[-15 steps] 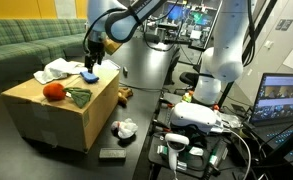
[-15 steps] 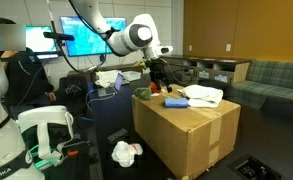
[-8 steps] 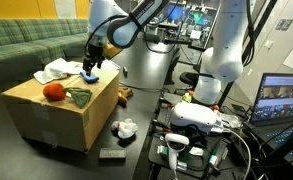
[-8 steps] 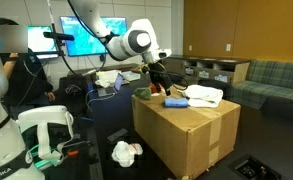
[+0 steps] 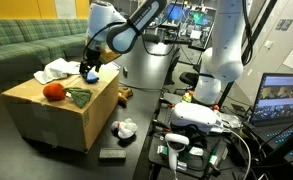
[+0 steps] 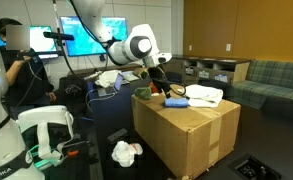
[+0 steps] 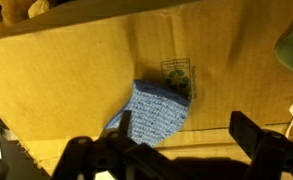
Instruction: Put the objects on the box onto the table and the objects on the table on to the box
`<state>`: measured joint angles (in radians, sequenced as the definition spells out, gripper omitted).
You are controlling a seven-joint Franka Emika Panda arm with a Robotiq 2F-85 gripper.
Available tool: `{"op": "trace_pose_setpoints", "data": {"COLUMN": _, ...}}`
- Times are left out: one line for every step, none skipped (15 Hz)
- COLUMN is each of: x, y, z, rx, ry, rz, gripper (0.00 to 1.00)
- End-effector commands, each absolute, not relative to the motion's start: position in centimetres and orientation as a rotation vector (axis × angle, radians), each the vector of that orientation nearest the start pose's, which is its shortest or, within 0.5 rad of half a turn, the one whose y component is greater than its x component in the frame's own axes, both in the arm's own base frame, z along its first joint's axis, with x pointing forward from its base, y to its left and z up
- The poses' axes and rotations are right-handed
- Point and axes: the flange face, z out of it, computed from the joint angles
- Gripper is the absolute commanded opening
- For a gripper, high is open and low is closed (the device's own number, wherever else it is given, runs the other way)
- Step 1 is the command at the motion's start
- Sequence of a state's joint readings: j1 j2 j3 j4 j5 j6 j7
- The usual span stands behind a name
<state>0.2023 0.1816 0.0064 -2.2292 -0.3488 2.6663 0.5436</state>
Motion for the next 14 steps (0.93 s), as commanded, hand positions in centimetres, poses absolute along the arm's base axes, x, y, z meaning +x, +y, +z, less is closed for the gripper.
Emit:
{"op": "trace_pose_setpoints", "data": {"x": 56.4, "y": 13.3, "z": 31.0, "rx": -3.18, "ry": 0.116, "rz": -0.543, "gripper": 1.0}}
{"op": "trace_pose_setpoints", "data": {"x": 56.5, "y": 13.3, "z": 30.7, "rx": -3.183, "ry": 0.125, "rz": -0.543, "gripper": 1.0}}
{"op": "trace_pose_setpoints", "data": {"x": 56.7, "y": 13.2, "z": 30.4, "rx": -3.187, "ry": 0.134, "rz": -0.545, "gripper": 1.0}}
{"op": "trace_pose_setpoints", "data": {"x": 56.9, "y": 13.1, "z": 30.3, "rx": -3.189, "ry": 0.14, "rz": -0.547, "gripper": 1.0}}
{"op": "trace_pose_setpoints", "data": {"x": 57.1, "y": 13.0, "z": 30.1, "rx": -3.191, "ry": 0.149, "rz": -0.55, "gripper": 1.0}}
{"op": "trace_pose_setpoints", "data": {"x": 57.4, "y": 12.9, "z": 30.0, "rx": -3.196, "ry": 0.157, "rz": -0.555, "gripper": 1.0}}
{"op": "trace_pose_setpoints", "data": {"x": 57.6, "y": 12.7, "z": 29.8, "rx": -3.2, "ry": 0.163, "rz": -0.556, "gripper": 1.0}}
{"op": "trace_pose_setpoints", "data": {"x": 57.8, "y": 12.5, "z": 29.6, "rx": -3.206, "ry": 0.169, "rz": -0.56, "gripper": 1.0}}
{"op": "trace_pose_setpoints", "data": {"x": 58.0, "y": 12.4, "z": 29.4, "rx": -3.213, "ry": 0.171, "rz": -0.562, "gripper": 1.0}}
{"op": "trace_pose_setpoints", "data": {"x": 58.2, "y": 12.3, "z": 29.2, "rx": -3.219, "ry": 0.177, "rz": -0.562, "gripper": 1.0}}
{"op": "trace_pose_setpoints", "data": {"x": 58.4, "y": 12.1, "z": 29.0, "rx": -3.224, "ry": 0.183, "rz": -0.564, "gripper": 1.0}}
{"op": "trace_pose_setpoints", "data": {"x": 58.5, "y": 12.0, "z": 28.8, "rx": -3.229, "ry": 0.187, "rz": -0.561, "gripper": 1.0}}
{"op": "trace_pose_setpoints", "data": {"x": 58.7, "y": 11.9, "z": 28.5, "rx": -3.232, "ry": 0.193, "rz": -0.557, "gripper": 1.0}}
{"op": "trace_pose_setpoints", "data": {"x": 58.8, "y": 11.8, "z": 28.1, "rx": -3.235, "ry": 0.198, "rz": -0.55, "gripper": 1.0}}
